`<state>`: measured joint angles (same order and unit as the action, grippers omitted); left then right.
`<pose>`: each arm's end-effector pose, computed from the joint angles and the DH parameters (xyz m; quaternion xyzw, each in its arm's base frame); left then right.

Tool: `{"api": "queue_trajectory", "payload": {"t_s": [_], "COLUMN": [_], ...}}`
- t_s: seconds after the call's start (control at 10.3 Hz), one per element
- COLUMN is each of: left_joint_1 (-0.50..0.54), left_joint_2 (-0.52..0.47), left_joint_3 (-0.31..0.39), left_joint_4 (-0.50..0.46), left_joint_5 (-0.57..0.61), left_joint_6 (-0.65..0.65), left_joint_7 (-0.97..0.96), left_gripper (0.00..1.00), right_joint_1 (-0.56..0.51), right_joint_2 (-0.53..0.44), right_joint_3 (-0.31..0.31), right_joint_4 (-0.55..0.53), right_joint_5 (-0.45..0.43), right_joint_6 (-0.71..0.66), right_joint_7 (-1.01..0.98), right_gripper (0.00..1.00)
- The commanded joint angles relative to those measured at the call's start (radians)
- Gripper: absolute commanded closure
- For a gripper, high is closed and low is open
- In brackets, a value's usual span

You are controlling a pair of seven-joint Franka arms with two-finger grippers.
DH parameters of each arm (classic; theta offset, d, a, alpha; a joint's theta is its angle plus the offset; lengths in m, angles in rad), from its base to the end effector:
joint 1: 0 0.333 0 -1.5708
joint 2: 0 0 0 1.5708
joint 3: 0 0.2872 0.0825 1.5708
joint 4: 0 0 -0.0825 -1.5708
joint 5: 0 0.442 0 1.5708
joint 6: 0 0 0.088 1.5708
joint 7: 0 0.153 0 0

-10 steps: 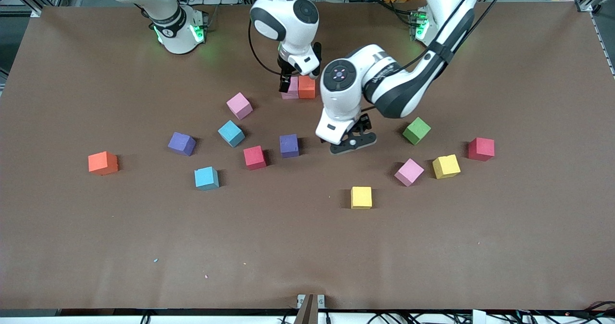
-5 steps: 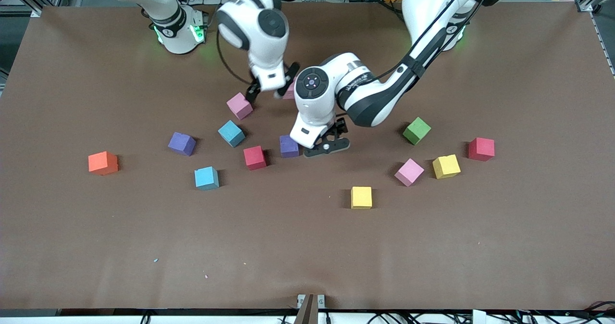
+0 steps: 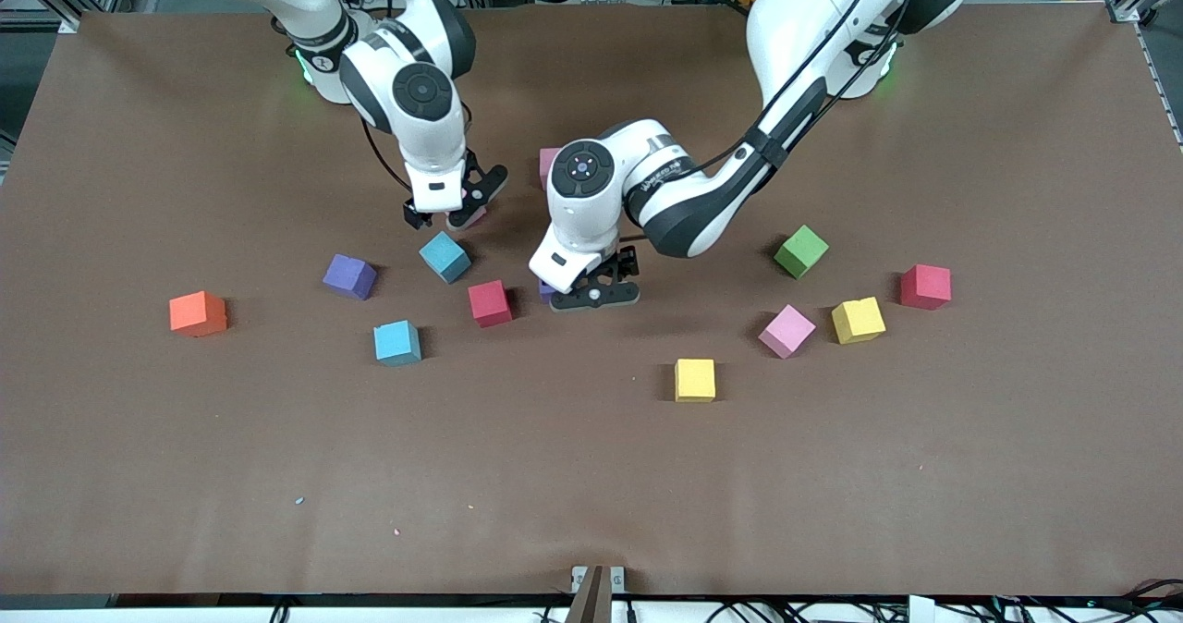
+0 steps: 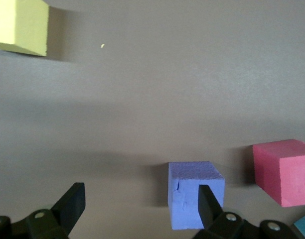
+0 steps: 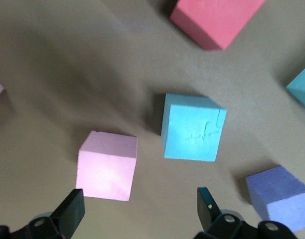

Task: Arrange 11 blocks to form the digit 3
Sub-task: 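Grasp the blue cube with the left gripper while the right gripper grasps pink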

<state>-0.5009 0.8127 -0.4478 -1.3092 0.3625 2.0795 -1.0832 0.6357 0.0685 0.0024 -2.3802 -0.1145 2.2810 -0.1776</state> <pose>0.5219 -0.5766 0.1947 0.9988 0.0463 0.0101 0.0155 0.4131 0.2980 0.1612 0.8971 0.4321 -0.0723 0.0580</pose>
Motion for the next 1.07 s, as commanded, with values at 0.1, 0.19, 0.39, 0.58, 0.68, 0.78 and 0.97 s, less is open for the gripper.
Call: {"api": "queue_trajectory", "payload": {"t_s": [0.1,0.19,0.39,0.58,0.68,0.78,0.97], "left_joint_1": [-0.021,-0.028,-0.044,-0.059,-0.062,-0.065,-0.076], "left_joint_2": [0.029,0.033,0.052,0.069,0.078,0.095,0.128], "left_joint_3": [0.004,0.004,0.008,0.008,0.008,0.008,0.018], "left_joint_4": [0.038,0.038,0.038,0.042,0.056,0.076,0.100], "left_joint_5": [-0.005,-0.020,-0.020,-0.020,-0.020,-0.020,-0.022], "left_joint_6": [0.014,0.014,0.051,0.067,0.076,0.079,0.079], "left_joint_7": [0.074,0.074,0.072,0.068,0.069,0.068,0.060], "left_gripper": [0.00,0.00,0.00,0.00,0.00,0.00,0.00], "right_joint_1": [-0.030,-0.027,-0.025,-0.022,-0.015,0.008,0.019], "right_joint_2": [-0.042,-0.038,-0.020,-0.015,-0.015,-0.013,0.014], "right_joint_3": [0.019,0.019,0.019,0.019,0.021,0.021,0.021], "right_joint_4": [-0.173,-0.183,-0.191,-0.201,-0.203,-0.203,-0.208], "right_joint_5": [0.080,0.081,0.082,0.128,0.163,0.197,0.219], "right_joint_6": [0.199,0.209,0.236,0.264,0.264,0.265,0.322], "right_joint_7": [0.020,0.018,0.020,0.020,0.020,0.020,0.020], "right_gripper": [0.00,0.00,0.00,0.00,0.00,0.00,0.00]}}
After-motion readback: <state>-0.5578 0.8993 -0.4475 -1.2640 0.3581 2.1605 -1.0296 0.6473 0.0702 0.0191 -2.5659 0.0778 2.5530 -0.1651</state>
